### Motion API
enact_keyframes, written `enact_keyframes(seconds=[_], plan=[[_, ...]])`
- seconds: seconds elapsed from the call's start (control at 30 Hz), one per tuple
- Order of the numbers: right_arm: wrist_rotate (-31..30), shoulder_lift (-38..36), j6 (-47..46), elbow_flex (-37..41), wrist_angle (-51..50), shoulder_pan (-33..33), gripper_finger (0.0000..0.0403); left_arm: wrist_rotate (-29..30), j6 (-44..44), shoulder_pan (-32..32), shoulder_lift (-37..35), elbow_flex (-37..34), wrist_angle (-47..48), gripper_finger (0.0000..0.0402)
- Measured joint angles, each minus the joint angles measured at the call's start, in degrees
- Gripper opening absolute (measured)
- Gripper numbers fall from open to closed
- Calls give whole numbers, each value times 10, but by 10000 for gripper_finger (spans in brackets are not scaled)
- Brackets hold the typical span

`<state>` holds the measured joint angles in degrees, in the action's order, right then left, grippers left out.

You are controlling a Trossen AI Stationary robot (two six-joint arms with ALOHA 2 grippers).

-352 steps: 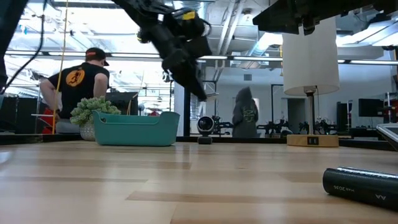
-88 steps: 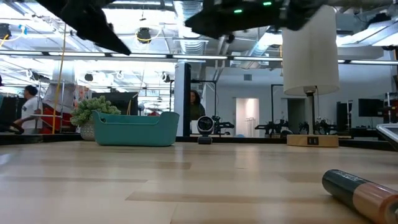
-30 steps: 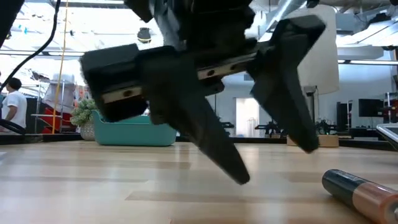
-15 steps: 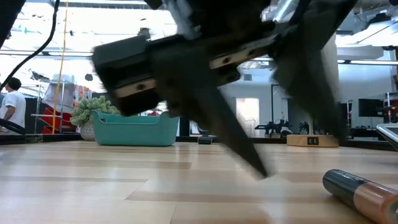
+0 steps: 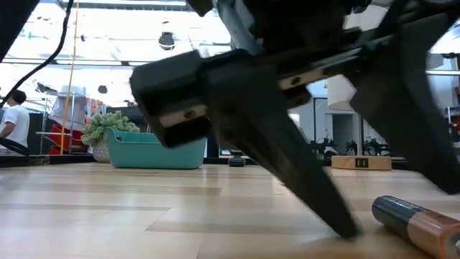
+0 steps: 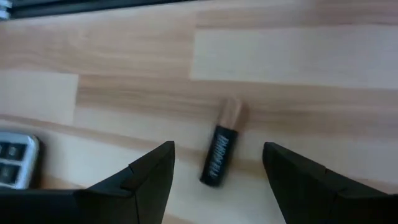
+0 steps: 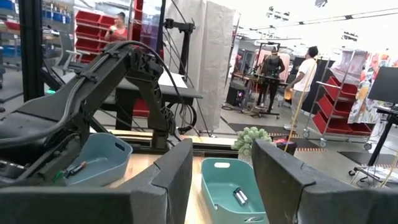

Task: Sort batteries
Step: Put the black battery into the blue bin

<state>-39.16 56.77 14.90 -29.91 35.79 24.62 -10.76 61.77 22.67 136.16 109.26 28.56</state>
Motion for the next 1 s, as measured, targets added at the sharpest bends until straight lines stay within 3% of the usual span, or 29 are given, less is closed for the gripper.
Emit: enact_keyframes(seconds=[1.0], plan=[[1, 0, 2, 0, -3, 0, 180, -40, 1, -10, 7, 7, 18, 219]])
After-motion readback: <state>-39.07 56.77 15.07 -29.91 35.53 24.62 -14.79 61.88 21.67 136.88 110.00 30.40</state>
